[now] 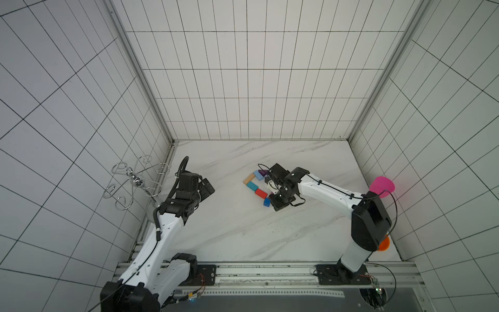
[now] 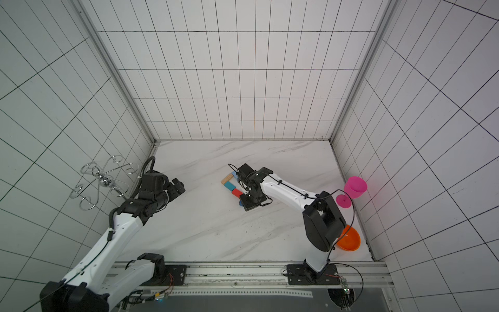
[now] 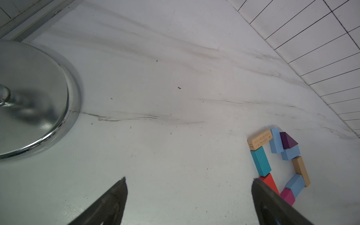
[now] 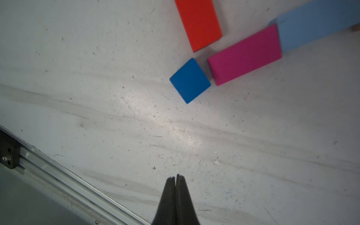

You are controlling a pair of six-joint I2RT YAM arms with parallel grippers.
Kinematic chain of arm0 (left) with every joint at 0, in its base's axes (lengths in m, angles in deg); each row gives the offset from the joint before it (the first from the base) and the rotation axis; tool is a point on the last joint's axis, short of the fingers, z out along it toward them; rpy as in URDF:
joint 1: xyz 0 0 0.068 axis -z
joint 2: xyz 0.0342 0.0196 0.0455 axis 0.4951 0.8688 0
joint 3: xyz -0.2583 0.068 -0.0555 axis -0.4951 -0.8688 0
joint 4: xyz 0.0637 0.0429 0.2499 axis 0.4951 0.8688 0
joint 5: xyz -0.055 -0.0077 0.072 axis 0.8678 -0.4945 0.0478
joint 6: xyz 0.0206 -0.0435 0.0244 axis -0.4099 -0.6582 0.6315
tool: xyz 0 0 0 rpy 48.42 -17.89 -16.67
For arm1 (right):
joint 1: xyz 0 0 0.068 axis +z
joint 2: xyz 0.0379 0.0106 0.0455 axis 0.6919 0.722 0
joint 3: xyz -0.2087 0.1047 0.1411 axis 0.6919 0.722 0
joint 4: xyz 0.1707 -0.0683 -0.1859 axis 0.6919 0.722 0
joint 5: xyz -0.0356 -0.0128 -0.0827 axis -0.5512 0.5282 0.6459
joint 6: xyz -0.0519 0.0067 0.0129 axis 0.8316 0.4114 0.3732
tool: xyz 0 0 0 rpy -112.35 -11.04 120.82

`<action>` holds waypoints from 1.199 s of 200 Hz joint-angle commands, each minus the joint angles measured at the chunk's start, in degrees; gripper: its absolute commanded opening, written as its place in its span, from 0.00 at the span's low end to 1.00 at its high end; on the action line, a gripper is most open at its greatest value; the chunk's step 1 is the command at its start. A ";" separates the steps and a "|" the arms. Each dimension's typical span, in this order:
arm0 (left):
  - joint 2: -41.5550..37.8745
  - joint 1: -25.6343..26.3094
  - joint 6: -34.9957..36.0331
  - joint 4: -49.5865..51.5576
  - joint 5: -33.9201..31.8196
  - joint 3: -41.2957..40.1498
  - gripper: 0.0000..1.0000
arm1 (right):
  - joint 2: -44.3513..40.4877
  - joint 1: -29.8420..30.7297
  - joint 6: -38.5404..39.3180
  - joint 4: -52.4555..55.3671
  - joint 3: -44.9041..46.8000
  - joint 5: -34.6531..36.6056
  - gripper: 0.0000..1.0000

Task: Assemble a heart with building blocks
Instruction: Adjust the building block at the center of the board.

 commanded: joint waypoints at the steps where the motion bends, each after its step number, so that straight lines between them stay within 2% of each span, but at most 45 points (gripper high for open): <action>1: -0.06 -0.19 -0.05 -2.29 0.75 -0.59 0.98 | 2.58 1.08 -1.40 -0.50 -0.64 -0.38 0.00; 33: 0.78 -0.21 -0.01 -2.70 1.05 -0.60 0.98 | 8.25 3.44 -2.13 -0.63 -5.03 1.99 0.00; 92: 0.83 -0.21 0.50 -2.24 0.70 -0.74 0.98 | 13.96 3.68 -3.14 -0.86 -10.53 4.28 0.00; 178: 0.99 -0.13 1.16 -1.99 0.17 -0.68 0.98 | 16.28 3.13 -3.69 -0.41 -12.89 7.60 0.00; 240: 1.15 -0.18 1.43 -1.81 -0.09 -0.78 0.98 | 15.80 1.60 -1.47 0.10 -14.38 6.27 0.00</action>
